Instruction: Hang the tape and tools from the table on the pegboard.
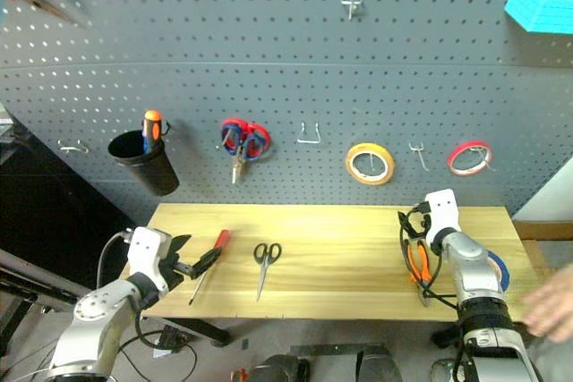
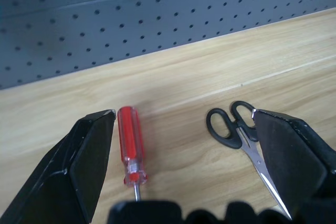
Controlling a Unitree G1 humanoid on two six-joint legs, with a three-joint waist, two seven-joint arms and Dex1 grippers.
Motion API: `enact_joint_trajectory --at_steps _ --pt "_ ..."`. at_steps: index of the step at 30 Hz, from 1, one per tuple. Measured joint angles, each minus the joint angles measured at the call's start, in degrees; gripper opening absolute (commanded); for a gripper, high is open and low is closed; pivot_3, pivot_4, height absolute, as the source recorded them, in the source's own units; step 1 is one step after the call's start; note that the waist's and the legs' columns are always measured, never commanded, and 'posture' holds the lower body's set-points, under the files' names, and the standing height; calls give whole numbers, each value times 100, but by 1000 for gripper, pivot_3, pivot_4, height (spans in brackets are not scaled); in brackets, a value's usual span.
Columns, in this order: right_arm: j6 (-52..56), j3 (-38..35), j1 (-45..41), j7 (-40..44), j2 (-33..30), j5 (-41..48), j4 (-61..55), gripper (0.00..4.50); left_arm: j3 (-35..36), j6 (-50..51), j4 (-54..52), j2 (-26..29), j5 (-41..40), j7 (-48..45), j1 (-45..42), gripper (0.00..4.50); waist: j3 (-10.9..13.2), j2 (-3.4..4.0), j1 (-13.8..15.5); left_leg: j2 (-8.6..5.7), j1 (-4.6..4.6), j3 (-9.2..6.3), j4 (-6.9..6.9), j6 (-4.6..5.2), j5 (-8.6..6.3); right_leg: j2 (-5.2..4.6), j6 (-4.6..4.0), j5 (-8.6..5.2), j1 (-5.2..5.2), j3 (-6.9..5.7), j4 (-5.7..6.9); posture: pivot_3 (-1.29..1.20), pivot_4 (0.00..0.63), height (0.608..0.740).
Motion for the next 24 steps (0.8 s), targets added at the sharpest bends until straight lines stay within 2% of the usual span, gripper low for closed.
enact_joint_trajectory --at_steps 5,10,17,21,24 --pt "43 -81 84 8 -48 10 -55 4500 90 -8 -9 -13 -76 91 23 4463 7 -4 3 2 -53 9 5 -2 2 0 -32 20 -58 6 6 -41 154 740" --pt "204 -106 164 22 -58 78 -168 4500 90 74 -266 -9 -167 -36 64 4463 63 -14 6 3 -60 9 8 -1 1 0 -34 22 -61 5 4 -53 184 740" --pt "878 -259 633 127 -248 234 -890 4500 44 403 -955 111 -379 -356 305 4463 268 -36 6 10 -77 11 11 -1 1 -1 -40 24 -74 4 3 -74 236 740" --pt "1610 -397 918 159 -629 333 -1266 4500 -871 652 -1399 321 -273 -845 187 4463 394 -13 24 12 -91 32 23 5 -1 -6 -44 27 -80 8 1 -113 266 740" --pt "2175 -428 1171 205 -927 334 -1588 4500 -1635 829 -1472 145 -217 -1121 -197 4463 474 -25 27 21 -100 37 27 6 -2 -3 -45 27 -84 2 1 -136 284 740"
